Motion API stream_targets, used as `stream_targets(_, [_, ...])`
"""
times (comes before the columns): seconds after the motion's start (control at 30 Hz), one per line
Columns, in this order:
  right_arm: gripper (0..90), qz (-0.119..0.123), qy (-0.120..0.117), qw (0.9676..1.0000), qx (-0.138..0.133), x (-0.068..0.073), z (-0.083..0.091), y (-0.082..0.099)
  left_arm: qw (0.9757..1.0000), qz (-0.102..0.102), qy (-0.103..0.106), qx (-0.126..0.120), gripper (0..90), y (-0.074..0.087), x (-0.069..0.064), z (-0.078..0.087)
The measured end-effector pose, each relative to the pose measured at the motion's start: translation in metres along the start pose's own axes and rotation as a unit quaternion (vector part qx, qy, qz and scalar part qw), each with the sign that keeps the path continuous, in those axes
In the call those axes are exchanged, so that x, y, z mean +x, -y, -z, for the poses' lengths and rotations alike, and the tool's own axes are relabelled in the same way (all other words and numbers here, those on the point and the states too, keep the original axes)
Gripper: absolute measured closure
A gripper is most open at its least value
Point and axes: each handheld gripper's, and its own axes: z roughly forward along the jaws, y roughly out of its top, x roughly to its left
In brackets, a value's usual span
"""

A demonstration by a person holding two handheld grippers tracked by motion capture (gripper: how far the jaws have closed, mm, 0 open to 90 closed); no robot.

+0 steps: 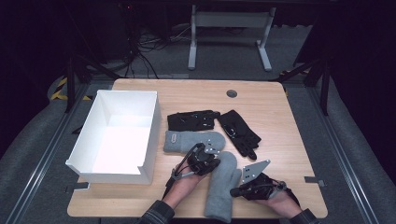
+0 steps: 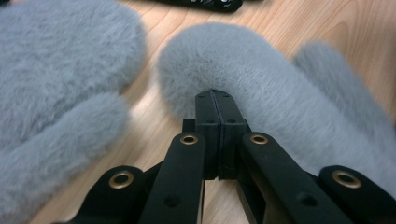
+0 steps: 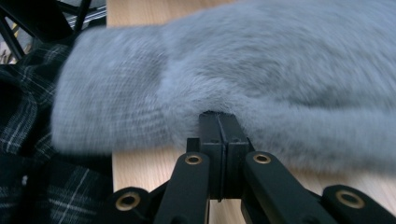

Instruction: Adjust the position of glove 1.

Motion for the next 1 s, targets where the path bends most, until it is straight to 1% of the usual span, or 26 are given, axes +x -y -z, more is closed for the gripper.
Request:
stream_targets(0.03, [90.0, 0.0, 0.0, 1.0, 0.0, 0.0, 0.0, 0.0, 1.0, -0.004, 0.001, -0.001, 90.0, -0.001, 0.0, -0.001])
stream_targets(0.07, [90.0, 0.005, -0.005, 1.0, -0.002, 0.001, -0.003, -0.003, 1.0, -0.003, 0.004, -0.001, 90.0, -0.002, 0.0, -0.002])
stream_targets(0.1, [90.0, 0.007, -0.005, 1.0, -0.002, 0.002, -0.006, -0.005, 1.0, -0.002, 0.004, -0.002, 90.0, -0.002, -0.001, -0.003])
stream_targets(0.17, [90.0, 0.014, -0.011, 0.9998, -0.004, 0.005, -0.014, -0.011, 1.0, -0.004, 0.005, 0.001, 90.0, -0.003, -0.002, -0.003])
stream_targets(0.27, [90.0, 0.023, -0.016, 0.9996, -0.003, 0.008, -0.022, -0.019, 0.9999, -0.009, 0.01, -0.002, 90.0, -0.004, -0.002, -0.004])
stream_targets(0.3, [90.0, 0.029, -0.018, 0.9994, -0.003, 0.009, -0.025, -0.022, 0.9999, -0.01, 0.011, 0.001, 90.0, -0.004, -0.002, -0.004])
stream_targets(0.33, [90.0, 0.029, -0.019, 0.9994, -0.003, 0.01, -0.028, -0.025, 0.9999, -0.007, 0.012, 0.005, 90.0, -0.004, -0.002, -0.004])
stream_targets(0.37, [90.0, 0.033, -0.021, 0.9992, -0.003, 0.01, -0.03, -0.027, 0.9999, -0.011, 0.013, 0.002, 90.0, -0.005, -0.002, -0.004])
stream_targets(0.47, [90.0, 0.038, -0.021, 0.999, -0.006, 0.012, -0.038, -0.035, 0.9997, -0.016, 0.016, 0.004, 90.0, -0.005, -0.003, -0.004])
stream_targets(0.5, [90.0, 0.038, -0.022, 0.999, -0.008, 0.013, -0.039, -0.036, 0.9997, -0.017, 0.015, 0.005, 90.0, -0.005, -0.003, -0.003])
stream_targets(0.53, [90.0, 0.038, -0.023, 0.999, -0.012, 0.012, -0.04, -0.037, 0.9998, -0.018, 0.013, 0.0, 90.0, -0.005, -0.003, -0.003])
stream_targets(0.6, [90.0, 0.039, -0.021, 0.9989, -0.014, 0.012, -0.038, -0.036, 0.9998, -0.015, 0.014, 0.001, 90.0, -0.005, -0.001, 0.0])
stream_targets(0.67, [84.8, 0.032, -0.02, 0.999, -0.024, 0.012, -0.03, -0.034, 0.9998, -0.013, 0.012, -0.006, 87.3, -0.005, 0.001, 0.004])
stream_targets(0.73, [78.4, 0.028, -0.011, 0.9989, -0.036, 0.012, -0.021, -0.031, 0.9998, -0.011, 0.017, -0.006, 83.3, -0.004, 0.001, 0.011])
stream_targets(0.87, [64.8, 0.003, 0.028, 0.9982, -0.053, 0.008, 0.002, -0.019, 0.9997, -0.013, 0.014, -0.014, 71.3, -0.001, -0.001, 0.026])
stream_targets(0.93, [58.8, -0.009, 0.05, 0.9968, -0.062, 0.003, 0.014, -0.009, 0.9996, -0.01, 0.023, -0.016, 64.9, 0.003, -0.002, 0.035])
stream_targets(1.0, [50.6, -0.029, 0.084, 0.9933, -0.074, -0.005, 0.028, 0.002, 0.9994, -0.012, 0.03, -0.012, 58.4, 0.007, -0.005, 0.041])
